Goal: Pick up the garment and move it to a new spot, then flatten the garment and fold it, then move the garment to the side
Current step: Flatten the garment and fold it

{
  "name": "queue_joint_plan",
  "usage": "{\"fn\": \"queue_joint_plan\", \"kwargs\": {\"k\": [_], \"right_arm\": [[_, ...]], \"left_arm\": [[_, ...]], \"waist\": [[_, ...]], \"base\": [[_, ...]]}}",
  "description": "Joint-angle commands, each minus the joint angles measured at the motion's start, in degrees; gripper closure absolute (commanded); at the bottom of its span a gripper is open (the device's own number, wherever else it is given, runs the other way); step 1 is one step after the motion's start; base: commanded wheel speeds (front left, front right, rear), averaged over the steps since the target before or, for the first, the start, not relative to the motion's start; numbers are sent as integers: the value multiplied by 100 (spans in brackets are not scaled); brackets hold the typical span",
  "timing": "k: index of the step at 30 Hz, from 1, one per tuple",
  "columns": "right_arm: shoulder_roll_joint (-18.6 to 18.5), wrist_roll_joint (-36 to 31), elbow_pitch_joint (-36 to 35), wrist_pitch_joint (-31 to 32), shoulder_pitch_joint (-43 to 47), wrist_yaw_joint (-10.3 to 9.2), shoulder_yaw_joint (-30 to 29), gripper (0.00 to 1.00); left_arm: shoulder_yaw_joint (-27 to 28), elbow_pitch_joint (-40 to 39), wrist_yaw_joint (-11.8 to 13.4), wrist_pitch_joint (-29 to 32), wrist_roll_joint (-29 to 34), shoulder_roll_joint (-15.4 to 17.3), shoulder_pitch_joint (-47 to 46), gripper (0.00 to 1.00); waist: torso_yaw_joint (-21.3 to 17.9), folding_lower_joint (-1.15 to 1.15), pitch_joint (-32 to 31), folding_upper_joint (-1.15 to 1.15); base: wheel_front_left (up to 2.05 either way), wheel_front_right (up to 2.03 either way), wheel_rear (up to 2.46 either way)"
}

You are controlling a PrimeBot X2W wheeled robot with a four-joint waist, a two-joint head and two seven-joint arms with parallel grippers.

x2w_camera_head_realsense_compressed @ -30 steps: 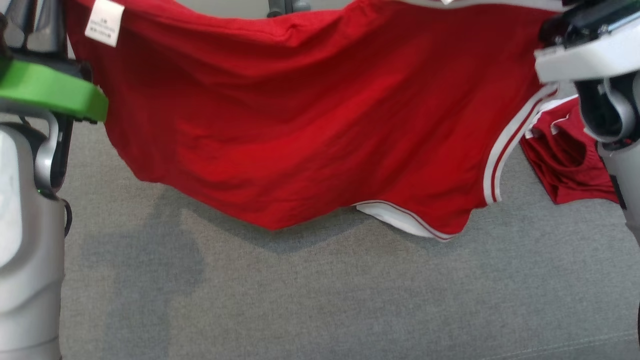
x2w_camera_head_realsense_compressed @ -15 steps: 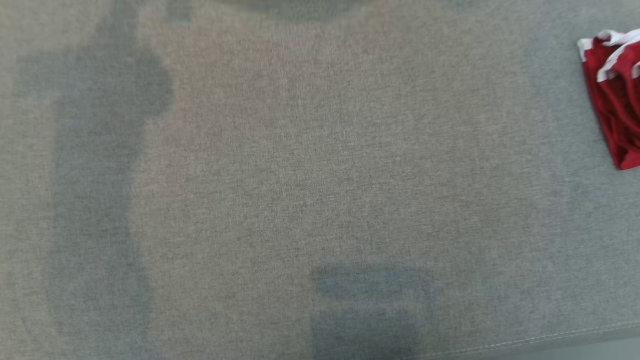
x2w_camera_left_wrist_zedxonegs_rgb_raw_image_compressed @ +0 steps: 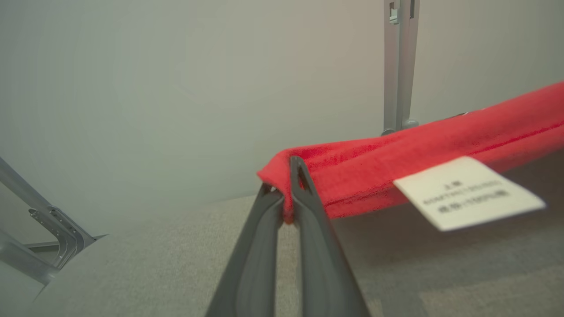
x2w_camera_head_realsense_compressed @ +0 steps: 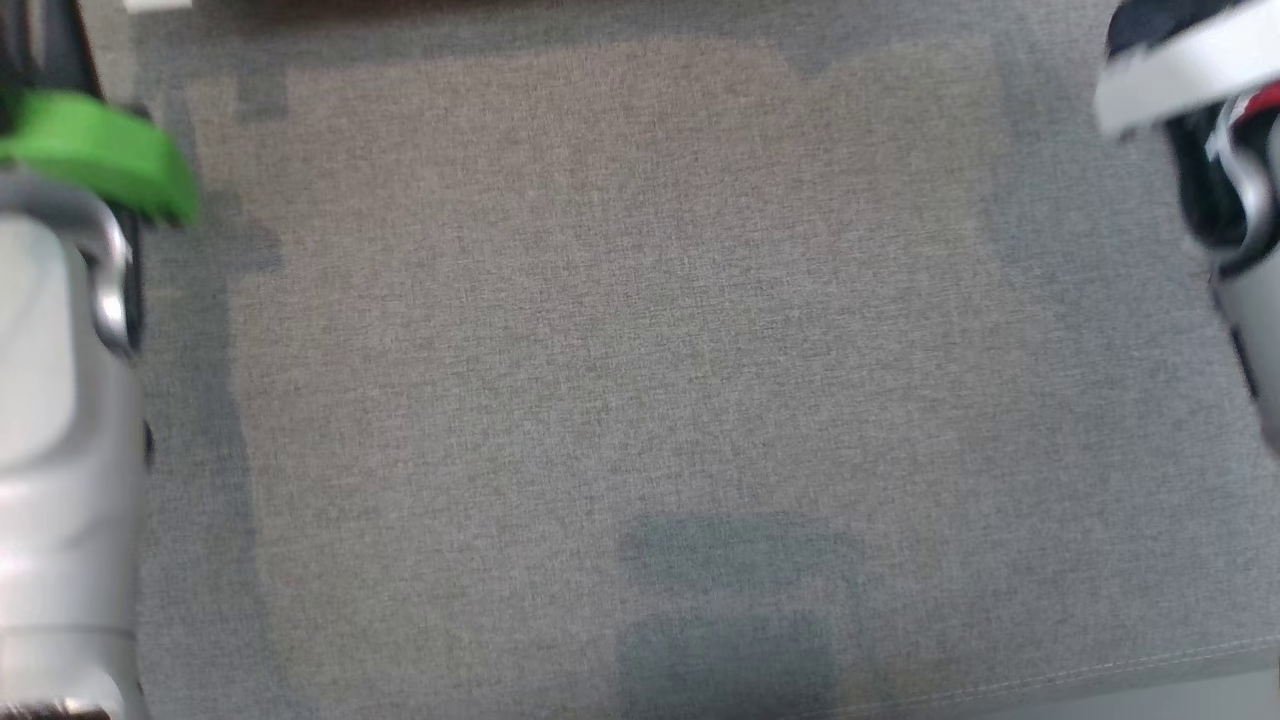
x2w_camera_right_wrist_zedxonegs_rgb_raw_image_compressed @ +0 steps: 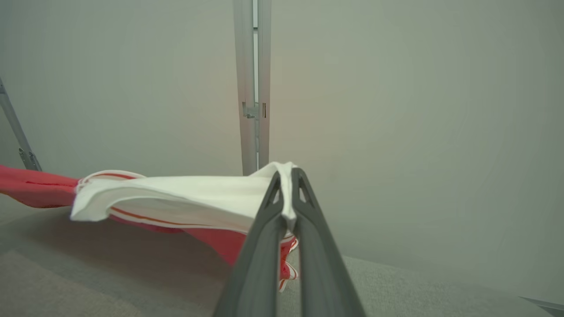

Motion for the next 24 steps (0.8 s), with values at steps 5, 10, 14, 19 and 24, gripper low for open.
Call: {"fn": "queue_joint_plan", "kwargs": {"k": [5, 10, 14, 19, 24], "right_arm": [[84, 258, -69, -25, 1866, -14, -194, 100], [305, 352, 106, -25, 3217, -14, -164, 100], [506, 476, 364, -24, 4028, -13, -31, 100], [609, 386, 710, -24, 4841, -13, 113, 100], [682, 261, 736, -24, 5515, -13, 162, 100]], "left_arm": [[572, -312, 128, -14, -443, -438, 1941, 100], [975, -379, 32, -15, -550, -872, 3278, 100], [1201, -362, -76, -15, -507, -1078, 4037, 100], [1375, -410, -131, -8, -429, -1300, 4953, 100], [1401, -533, -195, -8, -314, -1367, 5636, 100]], "waist": [[-119, -1, -1030, 17], [-133, -1, -1619, 17], [-170, -1, -2080, 17], [-230, -1, -2693, 17], [-254, -1, -3010, 17]], "base": [[0, 0, 0], [0, 0, 0], [0, 0, 0], [0, 0, 0], [0, 0, 0]]}}
